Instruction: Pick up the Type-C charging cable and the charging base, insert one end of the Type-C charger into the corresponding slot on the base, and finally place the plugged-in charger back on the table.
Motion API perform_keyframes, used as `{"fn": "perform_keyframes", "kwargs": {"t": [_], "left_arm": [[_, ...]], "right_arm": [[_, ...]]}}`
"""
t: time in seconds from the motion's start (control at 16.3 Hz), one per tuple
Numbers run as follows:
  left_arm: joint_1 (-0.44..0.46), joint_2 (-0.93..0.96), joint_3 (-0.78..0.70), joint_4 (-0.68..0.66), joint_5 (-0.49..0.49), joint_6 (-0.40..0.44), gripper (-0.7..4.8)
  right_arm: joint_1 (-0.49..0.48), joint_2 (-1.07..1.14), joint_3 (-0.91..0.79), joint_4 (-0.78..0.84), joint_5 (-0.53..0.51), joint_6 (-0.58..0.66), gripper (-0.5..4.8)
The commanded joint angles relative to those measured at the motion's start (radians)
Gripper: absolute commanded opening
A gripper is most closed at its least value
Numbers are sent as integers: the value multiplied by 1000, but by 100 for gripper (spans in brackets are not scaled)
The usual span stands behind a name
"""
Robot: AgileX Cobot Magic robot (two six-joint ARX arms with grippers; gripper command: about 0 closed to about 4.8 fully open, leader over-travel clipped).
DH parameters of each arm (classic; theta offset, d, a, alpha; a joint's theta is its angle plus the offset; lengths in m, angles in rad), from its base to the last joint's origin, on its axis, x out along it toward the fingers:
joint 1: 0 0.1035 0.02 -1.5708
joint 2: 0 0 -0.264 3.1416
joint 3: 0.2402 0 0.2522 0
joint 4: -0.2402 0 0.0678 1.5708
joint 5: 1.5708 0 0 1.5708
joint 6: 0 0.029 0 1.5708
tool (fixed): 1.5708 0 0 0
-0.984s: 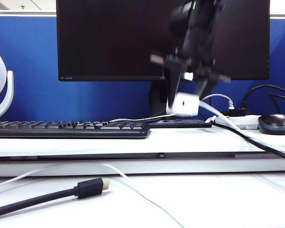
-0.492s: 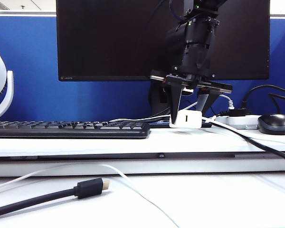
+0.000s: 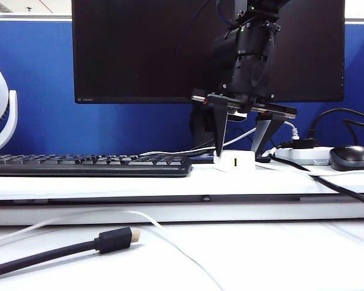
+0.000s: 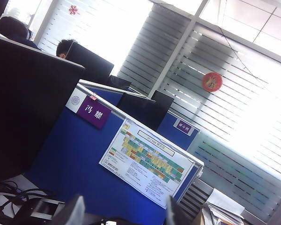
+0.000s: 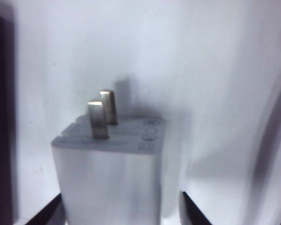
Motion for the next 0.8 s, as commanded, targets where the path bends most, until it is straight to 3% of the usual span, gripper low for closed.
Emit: {"fn": "perform_keyframes", "kwargs": {"t": [0.06, 0.31, 0.55, 0.61, 0.8], "left_arm": [[0, -6, 3, 0, 5, 1, 183], [0, -7, 3, -1, 4, 1, 174], [0, -9, 3, -12, 28, 2, 155], [0, -15, 3, -27, 33, 14, 106], [0, -53, 3, -61, 20, 61, 79]], "right_arm": [[2, -35, 8, -20, 2, 1, 237], [2, -118, 8, 27, 7, 1, 158], [2, -234, 8, 96, -2, -4, -7], [2, -275, 8, 106, -1, -24, -7], [2, -415, 8, 108, 3, -173, -7]]}}
